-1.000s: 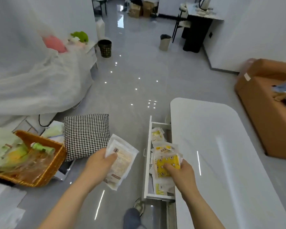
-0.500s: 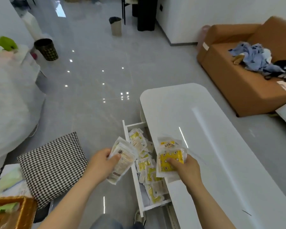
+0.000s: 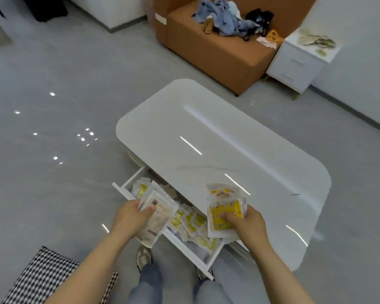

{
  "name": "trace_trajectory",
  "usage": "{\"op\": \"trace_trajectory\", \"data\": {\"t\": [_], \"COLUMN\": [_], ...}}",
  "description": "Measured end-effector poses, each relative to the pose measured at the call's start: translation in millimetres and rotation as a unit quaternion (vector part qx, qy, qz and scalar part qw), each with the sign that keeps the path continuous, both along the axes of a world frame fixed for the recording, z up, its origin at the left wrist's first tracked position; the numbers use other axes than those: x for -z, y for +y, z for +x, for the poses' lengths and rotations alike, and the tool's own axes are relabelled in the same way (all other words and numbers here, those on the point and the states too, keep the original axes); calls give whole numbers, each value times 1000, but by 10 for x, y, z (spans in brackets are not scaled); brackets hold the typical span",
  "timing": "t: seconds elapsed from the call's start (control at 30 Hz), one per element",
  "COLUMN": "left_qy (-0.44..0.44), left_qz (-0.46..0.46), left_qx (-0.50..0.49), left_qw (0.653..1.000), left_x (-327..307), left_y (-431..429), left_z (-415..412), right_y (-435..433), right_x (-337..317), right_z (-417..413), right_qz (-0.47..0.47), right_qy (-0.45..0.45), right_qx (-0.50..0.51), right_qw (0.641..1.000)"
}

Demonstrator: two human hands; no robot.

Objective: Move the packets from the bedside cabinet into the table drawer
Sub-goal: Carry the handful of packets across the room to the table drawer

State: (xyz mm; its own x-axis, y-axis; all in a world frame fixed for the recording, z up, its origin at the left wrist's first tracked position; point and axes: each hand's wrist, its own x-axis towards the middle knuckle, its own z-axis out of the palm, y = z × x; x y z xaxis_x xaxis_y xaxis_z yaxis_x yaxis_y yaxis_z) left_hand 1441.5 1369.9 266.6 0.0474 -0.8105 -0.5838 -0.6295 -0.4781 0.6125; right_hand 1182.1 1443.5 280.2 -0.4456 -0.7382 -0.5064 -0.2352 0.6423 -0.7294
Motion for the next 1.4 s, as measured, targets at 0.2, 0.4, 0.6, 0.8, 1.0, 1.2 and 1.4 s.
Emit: {"op": "trace_trajectory", "data": {"t": [0.2, 0.4, 0.6, 0.8, 1.0, 1.2, 1.4], "left_qy": [-42, -42, 6, -68, -114, -176, -209], "left_qz": [25, 84, 152, 107, 54, 14, -2], "left_qx": [125, 169, 96, 173, 270, 351, 357], "left_qw": [991, 981, 984, 977, 955, 919, 910], "left_x": [341, 793, 1196, 1412, 1445, 1433, 1438], "left_y": [-523, -803, -921, -1004, -1001, -1019, -1084], "left_z": [118, -58, -210, -193, 19, 343, 719], "right_y": [78, 147, 108, -10, -243, -655, -1262], "right_x": [188, 374, 660, 975, 1266, 1659, 2064], "right_z": [341, 531, 520, 476, 468, 558, 791], "right_qz": [28, 45, 76, 110, 146, 187, 192], "right_qy": [2, 5, 4, 18, 36, 56, 51], "right_qx": [106, 157, 168, 144, 62, -59, -172], "right_qw": [994, 987, 983, 983, 987, 979, 965]}}
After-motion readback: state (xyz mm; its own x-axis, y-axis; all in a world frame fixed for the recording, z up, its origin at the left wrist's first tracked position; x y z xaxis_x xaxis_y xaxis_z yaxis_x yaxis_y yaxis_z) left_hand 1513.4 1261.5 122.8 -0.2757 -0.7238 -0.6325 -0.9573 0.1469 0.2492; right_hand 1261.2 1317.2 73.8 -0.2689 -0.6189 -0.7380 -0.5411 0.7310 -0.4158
